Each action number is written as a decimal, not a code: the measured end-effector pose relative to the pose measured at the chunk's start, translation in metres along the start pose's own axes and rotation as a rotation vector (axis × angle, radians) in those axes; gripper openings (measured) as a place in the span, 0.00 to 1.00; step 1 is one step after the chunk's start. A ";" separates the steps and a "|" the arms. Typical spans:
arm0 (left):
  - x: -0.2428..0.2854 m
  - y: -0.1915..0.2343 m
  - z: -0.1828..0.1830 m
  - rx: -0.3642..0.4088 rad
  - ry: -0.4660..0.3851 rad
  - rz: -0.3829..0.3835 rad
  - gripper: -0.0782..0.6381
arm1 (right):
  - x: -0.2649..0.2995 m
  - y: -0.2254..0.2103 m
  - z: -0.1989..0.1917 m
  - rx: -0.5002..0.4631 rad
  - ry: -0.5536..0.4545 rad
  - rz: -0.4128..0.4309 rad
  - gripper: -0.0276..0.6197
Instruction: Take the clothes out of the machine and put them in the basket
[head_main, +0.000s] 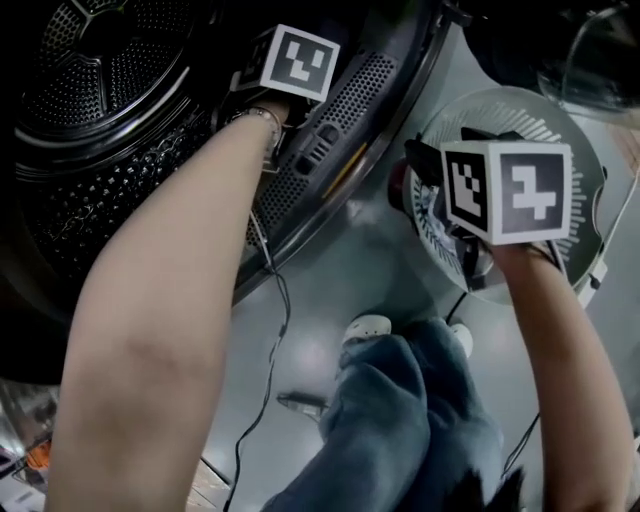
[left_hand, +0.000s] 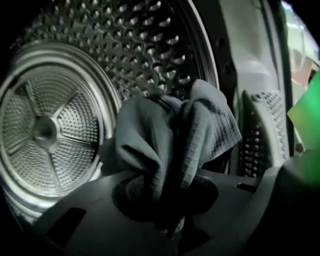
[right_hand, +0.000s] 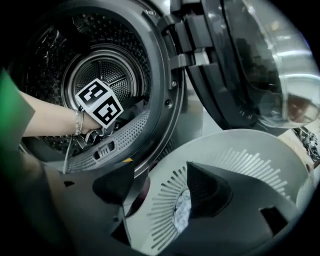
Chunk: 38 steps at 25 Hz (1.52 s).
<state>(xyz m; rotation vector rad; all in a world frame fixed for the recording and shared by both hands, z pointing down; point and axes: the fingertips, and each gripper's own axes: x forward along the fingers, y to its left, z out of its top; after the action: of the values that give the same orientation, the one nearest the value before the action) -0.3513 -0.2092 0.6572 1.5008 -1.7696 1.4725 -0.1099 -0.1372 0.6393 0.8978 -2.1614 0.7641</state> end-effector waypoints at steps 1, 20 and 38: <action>-0.007 0.003 -0.002 0.006 0.000 0.027 0.24 | -0.006 0.001 -0.001 0.003 0.006 0.000 0.53; -0.138 -0.019 -0.012 0.131 0.013 0.097 0.24 | -0.148 -0.005 -0.014 0.067 0.119 -0.051 0.52; -0.228 -0.051 -0.004 0.081 0.007 -0.022 0.24 | -0.234 -0.001 0.009 0.190 0.085 -0.096 0.51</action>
<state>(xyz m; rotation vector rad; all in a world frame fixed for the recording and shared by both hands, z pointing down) -0.2279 -0.0918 0.4975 1.5479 -1.7027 1.5531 0.0147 -0.0563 0.4579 1.0384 -1.9810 0.9542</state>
